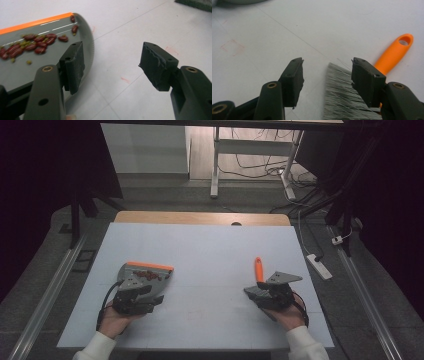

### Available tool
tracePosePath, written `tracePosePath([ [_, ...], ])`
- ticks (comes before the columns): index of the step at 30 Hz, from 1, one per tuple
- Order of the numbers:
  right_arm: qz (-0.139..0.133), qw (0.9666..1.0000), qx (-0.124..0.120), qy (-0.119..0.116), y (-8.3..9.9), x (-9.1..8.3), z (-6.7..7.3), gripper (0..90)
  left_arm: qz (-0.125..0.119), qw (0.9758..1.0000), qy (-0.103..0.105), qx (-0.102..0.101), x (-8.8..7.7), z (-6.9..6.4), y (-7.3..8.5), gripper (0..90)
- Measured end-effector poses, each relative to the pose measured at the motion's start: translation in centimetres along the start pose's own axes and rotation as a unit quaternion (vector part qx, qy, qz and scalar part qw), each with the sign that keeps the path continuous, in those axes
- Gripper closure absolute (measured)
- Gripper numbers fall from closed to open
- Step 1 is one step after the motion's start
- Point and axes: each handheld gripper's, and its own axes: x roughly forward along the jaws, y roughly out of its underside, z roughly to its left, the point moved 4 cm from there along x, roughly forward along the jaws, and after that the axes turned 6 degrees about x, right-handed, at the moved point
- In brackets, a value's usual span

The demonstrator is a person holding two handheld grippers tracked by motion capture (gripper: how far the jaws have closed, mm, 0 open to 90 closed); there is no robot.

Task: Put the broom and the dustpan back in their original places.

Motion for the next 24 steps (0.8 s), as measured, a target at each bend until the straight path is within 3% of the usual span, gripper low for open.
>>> tracePosePath([
  [8,0.004,0.9998,-0.014,-0.014,0.1,0.4,0.9,42.9,0.016,0.9995,0.021,0.018,1.1,-0.2,-0.3,36.3],
  [24,0.0,0.9997,-0.019,-0.014,0.2,0.4,1.0,43.0,0.023,0.9992,0.026,0.019,1.3,-0.6,-0.2,36.0],
])
